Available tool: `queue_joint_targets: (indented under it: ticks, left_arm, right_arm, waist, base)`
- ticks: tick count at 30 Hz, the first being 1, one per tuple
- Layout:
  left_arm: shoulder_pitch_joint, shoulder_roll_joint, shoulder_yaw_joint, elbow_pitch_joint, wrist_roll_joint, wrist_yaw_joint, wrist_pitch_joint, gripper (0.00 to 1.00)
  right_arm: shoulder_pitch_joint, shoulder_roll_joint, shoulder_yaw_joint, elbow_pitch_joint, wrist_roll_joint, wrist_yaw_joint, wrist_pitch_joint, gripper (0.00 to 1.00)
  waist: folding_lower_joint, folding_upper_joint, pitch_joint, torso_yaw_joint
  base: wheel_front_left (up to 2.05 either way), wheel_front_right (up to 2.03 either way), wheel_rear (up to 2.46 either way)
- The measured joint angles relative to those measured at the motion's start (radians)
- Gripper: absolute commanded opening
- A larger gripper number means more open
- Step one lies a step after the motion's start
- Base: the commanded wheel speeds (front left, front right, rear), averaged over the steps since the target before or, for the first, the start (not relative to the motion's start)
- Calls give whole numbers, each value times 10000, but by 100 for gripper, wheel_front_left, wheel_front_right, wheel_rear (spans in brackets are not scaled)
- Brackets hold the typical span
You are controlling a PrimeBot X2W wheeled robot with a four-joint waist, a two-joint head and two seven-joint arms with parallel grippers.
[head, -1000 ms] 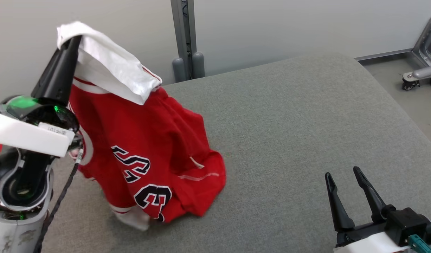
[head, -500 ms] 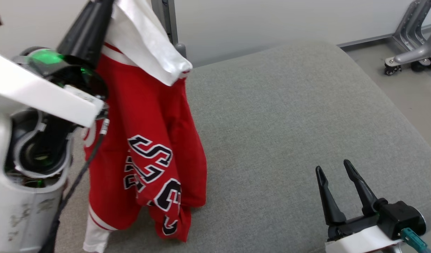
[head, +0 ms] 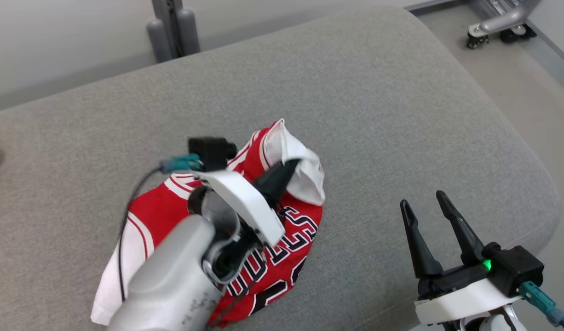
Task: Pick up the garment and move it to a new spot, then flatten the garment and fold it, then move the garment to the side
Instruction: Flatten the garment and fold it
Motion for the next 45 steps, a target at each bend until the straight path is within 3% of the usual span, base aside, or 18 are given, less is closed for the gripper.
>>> queue_joint_targets:
  ticks: [5, 6, 7, 14, 26, 35, 45]
  left_arm:
    - [-134, -255, -1206, 1143, 259, -96, -598, 0]
    - [-230, -278, -1390, 1191, 286, -100, -800, 37]
    - [-305, -299, -1521, 1218, 313, -111, -980, 100]
    - [12, -123, -1582, 1078, 445, 25, -2098, 100]
    - [3563, 2387, 61, -1080, -324, 2322, -2897, 100]
    - [4477, 3037, 426, -792, -1041, 2780, -2180, 100]
    - [4044, 2686, 230, 460, -1427, 2217, -1538, 100]
  right_arm:
    - [-98, 2, -102, 0, 48, 0, 0, 100]
    - [-98, 2, -136, 4, 46, 0, 0, 100]
    - [-98, -2, -182, 8, 42, 0, 0, 100]
    - [128, 0, -405, 115, -92, 0, 0, 100]
    - [551, 6, -374, 115, -314, 0, 0, 100]
    - [668, 4, -224, 151, -560, 0, 0, 100]
    - [593, 4, -180, 213, -577, 0, 0, 100]
  waist:
    - [0, 0, 276, -83]
    - [0, 0, 280, -47]
    - [0, 0, 273, -2]
    - [0, 0, -148, 374]
    - [0, 0, -919, 1357]
    - [0, 0, -929, 1736]
    - [0, 0, -712, 1656]
  base:
    - [0, 0, 0]
    - [0, 0, 0]
    - [0, 0, 0]
    - [0, 0, 0]
    - [0, 0, 0]
    - [0, 0, 0]
    - [0, 0, 0]
